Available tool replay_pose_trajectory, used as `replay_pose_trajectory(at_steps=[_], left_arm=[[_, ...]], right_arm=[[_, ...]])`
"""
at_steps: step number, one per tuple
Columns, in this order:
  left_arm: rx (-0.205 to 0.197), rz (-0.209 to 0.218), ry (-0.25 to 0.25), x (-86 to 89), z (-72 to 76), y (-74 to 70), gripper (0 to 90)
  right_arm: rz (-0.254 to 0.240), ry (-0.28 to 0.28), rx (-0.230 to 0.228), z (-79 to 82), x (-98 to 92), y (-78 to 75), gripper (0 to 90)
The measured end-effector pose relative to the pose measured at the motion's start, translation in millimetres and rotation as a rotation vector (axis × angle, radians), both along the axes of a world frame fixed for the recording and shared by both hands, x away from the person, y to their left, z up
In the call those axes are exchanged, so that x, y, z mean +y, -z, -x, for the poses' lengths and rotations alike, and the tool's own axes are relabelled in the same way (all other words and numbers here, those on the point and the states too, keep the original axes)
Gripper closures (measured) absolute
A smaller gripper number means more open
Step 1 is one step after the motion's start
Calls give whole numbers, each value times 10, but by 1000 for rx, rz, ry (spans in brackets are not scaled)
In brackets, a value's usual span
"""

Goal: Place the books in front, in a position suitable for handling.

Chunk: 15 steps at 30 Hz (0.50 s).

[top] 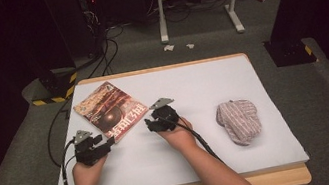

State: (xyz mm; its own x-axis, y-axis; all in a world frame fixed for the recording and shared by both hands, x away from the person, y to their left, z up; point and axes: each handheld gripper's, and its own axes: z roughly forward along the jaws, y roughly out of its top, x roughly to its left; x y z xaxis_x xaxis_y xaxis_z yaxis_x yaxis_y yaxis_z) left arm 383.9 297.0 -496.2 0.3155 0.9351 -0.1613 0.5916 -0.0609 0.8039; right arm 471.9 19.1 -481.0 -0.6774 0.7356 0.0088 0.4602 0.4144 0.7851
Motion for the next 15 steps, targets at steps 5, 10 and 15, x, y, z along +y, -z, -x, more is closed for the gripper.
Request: replay_pose_trajectory(at_steps=[5, 10, 15], left_arm=[[26, 18, -5, 6, -43, 27, 394], [31, 23, -18, 3, -61, 35, 395], [34, 10, -20, -20, -78, 49, 397]], right_arm=[[28, 15, 9, -280, 237, 29, 375], [63, 26, 34, -472, 374, 86, 361], [55, 43, 78, -697, 474, 183, 340]])
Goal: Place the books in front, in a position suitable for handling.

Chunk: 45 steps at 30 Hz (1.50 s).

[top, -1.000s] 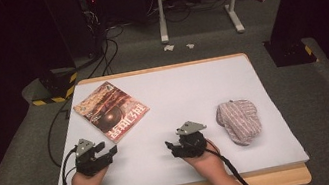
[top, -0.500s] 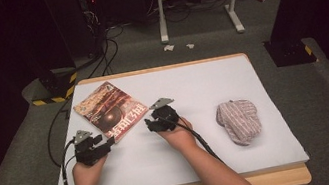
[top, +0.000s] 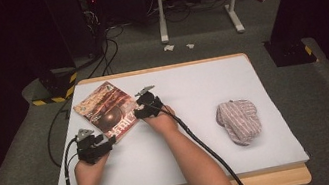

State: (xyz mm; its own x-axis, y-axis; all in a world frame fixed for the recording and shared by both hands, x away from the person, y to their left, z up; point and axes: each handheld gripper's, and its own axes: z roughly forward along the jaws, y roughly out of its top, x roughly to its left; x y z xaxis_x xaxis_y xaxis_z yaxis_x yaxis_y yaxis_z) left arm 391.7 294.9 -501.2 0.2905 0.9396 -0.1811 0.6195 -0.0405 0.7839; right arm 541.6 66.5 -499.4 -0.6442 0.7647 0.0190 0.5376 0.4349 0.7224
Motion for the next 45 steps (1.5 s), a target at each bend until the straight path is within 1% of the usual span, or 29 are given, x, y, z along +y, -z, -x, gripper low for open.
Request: replay_pose_trajectory(at_steps=[2, 4, 5, 8, 10, 13, 14, 15, 16, 18, 19, 20, 21, 26, 27, 28, 29, 30, 31, 32, 33, 35, 37, 38, 39, 40, 41, 42, 45], left_arm=[[4, 0, 2, 2, -5, 5, 398], [8, 1, 6, 0, -13, 15, 400], [16, 6, 10, -11, -23, 26, 403], [30, 19, 12, -12, -38, 42, 402], [36, 14, 8, -10, -40, 43, 390], [55, -7, -20, 43, -41, 48, 393], [55, -7, -20, 43, -41, 48, 393], [68, -19, -28, 63, -40, 53, 399], [68, -19, -28, 63, -40, 53, 399], [72, -27, -26, 65, -32, 51, 403], [68, -54, -19, 50, -24, 52, 406], [68, -54, -19, 50, -24, 52, 407], [64, -78, -15, 30, -14, 53, 409], [65, -86, 8, 16, 4, 46, 411], [68, -90, 27, 3, 24, 40, 413], [68, -90, 27, 3, 24, 40, 413], [74, -99, 47, -20, 60, 31, 414], [74, -99, 47, -20, 60, 31, 414], [76, -111, 68, -42, 95, 20, 414], [76, -111, 68, -42, 95, 20, 414], [74, -124, 86, -63, 120, 11, 414], [62, -144, 91, -79, 134, 7, 412], [58, -147, 90, -82, 136, 7, 408], [46, -156, 80, -88, 143, 4, 413], [36, -163, 71, -92, 148, 2, 427], [36, -163, 71, -92, 148, 2, 421], [32, -167, 59, -92, 151, -4, 421], [32, -160, 55, -85, 149, -6, 413], [52, -112, 52, -58, 125, 25, 408]], right_arm=[[-3, 1, 13, -28, 2, 18, 335], [-40, 2, 48, -68, -13, 44, 352], [-46, -9, 60, -66, -25, 42, 382], [-35, -15, 77, -4, -12, 21, 401], [-32, -17, 79, 27, -7, 19, 402], [-33, -26, 72, 170, -17, 22, 417], [-33, -26, 72, 170, -17, 22, 417], [-33, -29, 71, 279, -25, 23, 425], [-33, -29, 71, 279, -25, 23, 425], [-35, -23, 68, 402, -51, 25, 429], [-36, -22, 66, 435, -69, 27, 434], [-37, -22, 69, 463, -85, 25, 441], [-37, -20, 81, 488, -100, 17, 450], [-30, -30, 83, 579, -183, 7, 466], [-35, -26, 86, 636, -220, 9, 468], [-35, -26, 86, 636, -220, 9, 468], [-39, -25, 91, 704, -264, 10, 470], [-39, -25, 91, 704, -264, 10, 470], [-39, -34, 93, 776, -320, 9, 476], [-39, -34, 93, 776, -320, 9, 476], [-41, -40, 90, 837, -366, 11, 479], [-38, -48, 91, 893, -409, 5, 503], [-1, -67, 85, 922, -419, -3, 515], [6, -75, 78, 917, -422, -5, 495], [4, -66, 72, 910, -428, -9, 477], [4, -66, 72, 910, -428, -9, 477], [-11, -62, 66, 888, -448, -15, 472], [-61, -29, 65, 850, -491, -35, 455], [-75, -2, 62, 801, -497, -18, 442]])
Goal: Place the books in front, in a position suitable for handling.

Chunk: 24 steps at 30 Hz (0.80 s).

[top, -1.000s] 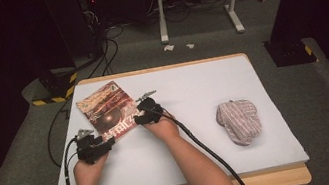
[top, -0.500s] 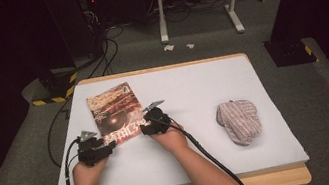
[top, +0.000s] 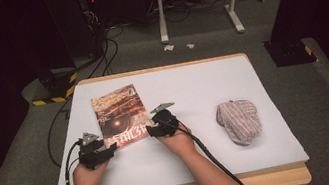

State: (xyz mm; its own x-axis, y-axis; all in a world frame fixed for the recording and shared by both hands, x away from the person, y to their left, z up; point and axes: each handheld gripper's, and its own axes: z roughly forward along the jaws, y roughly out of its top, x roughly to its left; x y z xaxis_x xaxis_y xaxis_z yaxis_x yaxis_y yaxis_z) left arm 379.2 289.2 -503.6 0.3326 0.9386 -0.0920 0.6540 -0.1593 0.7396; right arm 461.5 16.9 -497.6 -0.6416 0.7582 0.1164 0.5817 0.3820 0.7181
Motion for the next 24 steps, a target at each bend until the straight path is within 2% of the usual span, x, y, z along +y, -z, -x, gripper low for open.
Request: replay_pose_trajectory(at_steps=[1, 2, 6, 9, 11, 14, 15, 19, 24], left_arm=[[0, 0, 0, 0, 0, 0, 409], [9, 28, 0, 19, -13, 20, 411], [6, 30, 7, 23, -11, 25, 416], [8, 35, 7, 21, -11, 26, 418], [7, 34, 15, 11, -7, 27, 419], [9, 30, 24, 0, 2, 23, 422], [9, 30, 24, 0, 2, 23, 422], [12, 30, 49, -40, 26, 20, 424], [16, 26, 100, -153, 71, 14, 423]], right_arm=[[-2, 6, 8, -22, 3, 19, 431], [-2, 8, 15, -42, 11, 40, 417], [5, 12, 7, -37, 66, 63, 391], [4, -1, 12, -33, 84, 59, 409], [-6, -30, 27, -8, 112, 52, 445], [41, -21, -1, 61, 143, 36, 450], [41, -21, -1, 61, 143, 36, 450], [50, -18, 2, 105, 99, 27, 452], [51, -4, 2, 207, -42, 26, 453]])
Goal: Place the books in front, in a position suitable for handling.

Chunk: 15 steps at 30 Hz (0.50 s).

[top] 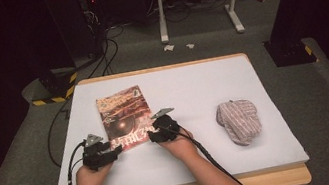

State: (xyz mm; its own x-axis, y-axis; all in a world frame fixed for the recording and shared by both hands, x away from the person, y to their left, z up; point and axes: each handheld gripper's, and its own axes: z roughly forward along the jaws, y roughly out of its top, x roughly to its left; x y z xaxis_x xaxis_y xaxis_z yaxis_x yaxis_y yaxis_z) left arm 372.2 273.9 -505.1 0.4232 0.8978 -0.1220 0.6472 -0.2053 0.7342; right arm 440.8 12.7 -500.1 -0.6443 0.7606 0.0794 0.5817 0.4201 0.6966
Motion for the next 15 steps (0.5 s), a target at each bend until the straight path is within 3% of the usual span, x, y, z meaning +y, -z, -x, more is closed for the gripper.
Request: replay_pose_trajectory(at_steps=[11, 15], left_arm=[[-2, -6, 116, -372, 168, -5, 425], [11, -12, 183, -568, 290, -19, 425]], right_arm=[[-11, 46, -16, 347, -460, 12, 453], [29, 45, -52, 570, -675, -8, 460]])
